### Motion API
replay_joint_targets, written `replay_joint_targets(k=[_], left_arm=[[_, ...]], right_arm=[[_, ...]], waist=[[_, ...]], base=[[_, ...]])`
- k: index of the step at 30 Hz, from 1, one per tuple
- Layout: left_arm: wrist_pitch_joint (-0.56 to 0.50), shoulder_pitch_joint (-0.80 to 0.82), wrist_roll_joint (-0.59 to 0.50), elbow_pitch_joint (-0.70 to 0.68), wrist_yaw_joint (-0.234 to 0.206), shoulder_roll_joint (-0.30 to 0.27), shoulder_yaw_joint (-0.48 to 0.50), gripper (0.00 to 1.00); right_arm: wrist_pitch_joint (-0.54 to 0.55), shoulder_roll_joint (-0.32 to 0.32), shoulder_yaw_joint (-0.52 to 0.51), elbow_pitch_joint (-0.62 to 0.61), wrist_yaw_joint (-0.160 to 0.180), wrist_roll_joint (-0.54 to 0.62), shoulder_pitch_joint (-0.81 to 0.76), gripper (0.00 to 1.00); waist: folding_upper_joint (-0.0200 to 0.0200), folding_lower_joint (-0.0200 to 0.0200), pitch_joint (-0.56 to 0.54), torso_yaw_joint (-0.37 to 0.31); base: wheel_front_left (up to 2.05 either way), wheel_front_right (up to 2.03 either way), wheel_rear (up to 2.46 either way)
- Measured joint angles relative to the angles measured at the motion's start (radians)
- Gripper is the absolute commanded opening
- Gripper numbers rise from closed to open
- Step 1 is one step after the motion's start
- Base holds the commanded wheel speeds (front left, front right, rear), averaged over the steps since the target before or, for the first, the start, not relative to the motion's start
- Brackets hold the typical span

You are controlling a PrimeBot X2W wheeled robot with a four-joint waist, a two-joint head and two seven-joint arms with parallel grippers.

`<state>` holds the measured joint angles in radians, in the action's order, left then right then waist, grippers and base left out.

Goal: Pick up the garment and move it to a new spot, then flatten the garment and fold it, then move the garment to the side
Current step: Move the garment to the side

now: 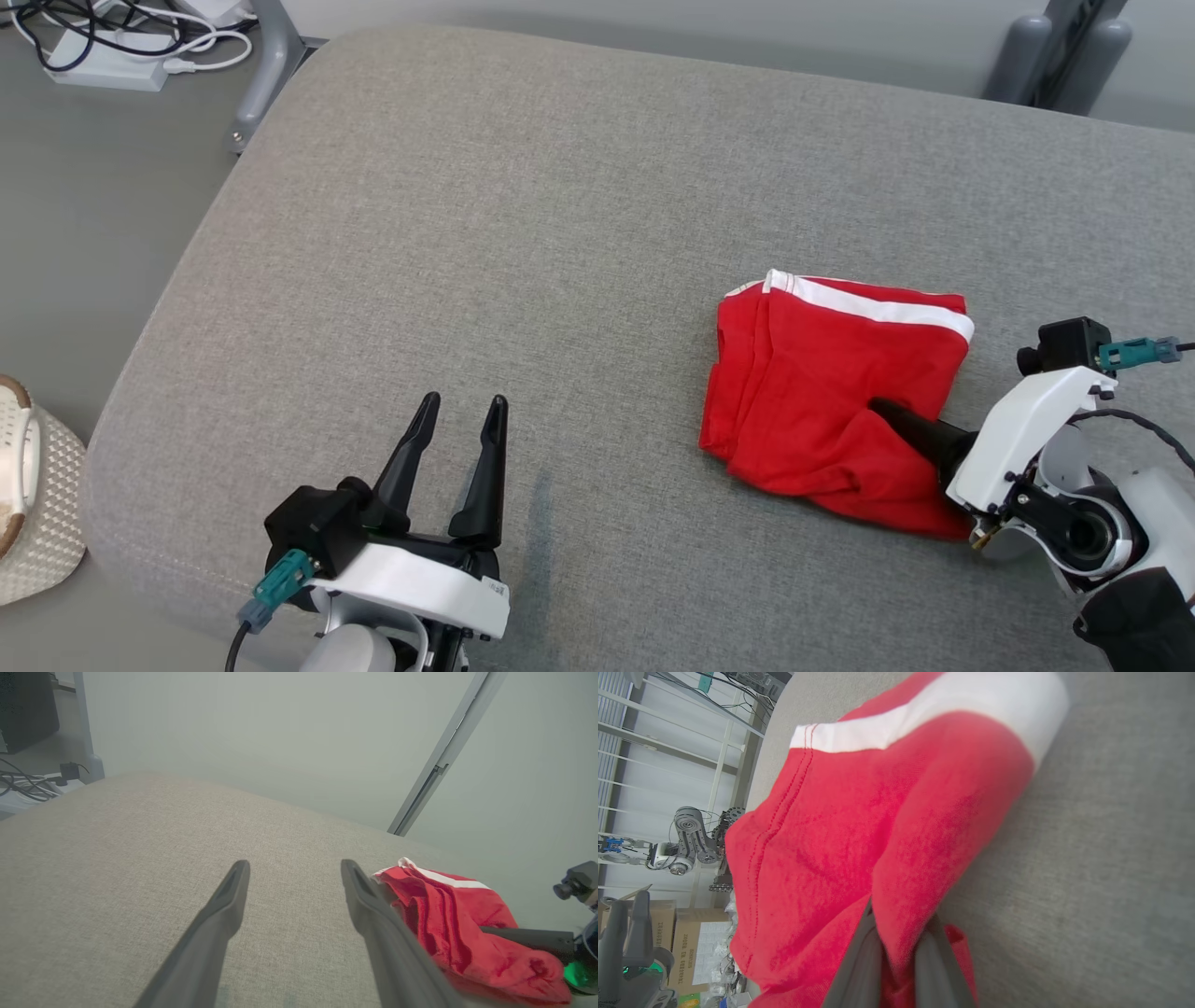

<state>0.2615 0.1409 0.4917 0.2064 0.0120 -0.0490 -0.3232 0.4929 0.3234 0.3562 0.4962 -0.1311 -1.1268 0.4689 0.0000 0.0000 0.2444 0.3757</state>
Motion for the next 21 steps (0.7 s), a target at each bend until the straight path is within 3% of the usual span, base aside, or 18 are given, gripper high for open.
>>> replay_joint_targets(k=[9,21], left_arm=[[0.0,-0.005,-0.012,0.004,0.004,0.0,0.012,1.0],[0.0,0.006,-0.049,0.016,0.032,0.0,-0.011,1.0]], right_arm=[[-0.151,0.078,0.157,-0.091,0.0,0.068,0.005,0.0],[-0.27,0.355,0.455,-0.282,0.0,0.274,0.132,0.0]], waist=[[0.0,0.0,-0.03,-0.049],[0.0,0.0,-0.053,-0.23]], base=[[0.0,0.0,0.0],[0.0,0.0,0.0]])
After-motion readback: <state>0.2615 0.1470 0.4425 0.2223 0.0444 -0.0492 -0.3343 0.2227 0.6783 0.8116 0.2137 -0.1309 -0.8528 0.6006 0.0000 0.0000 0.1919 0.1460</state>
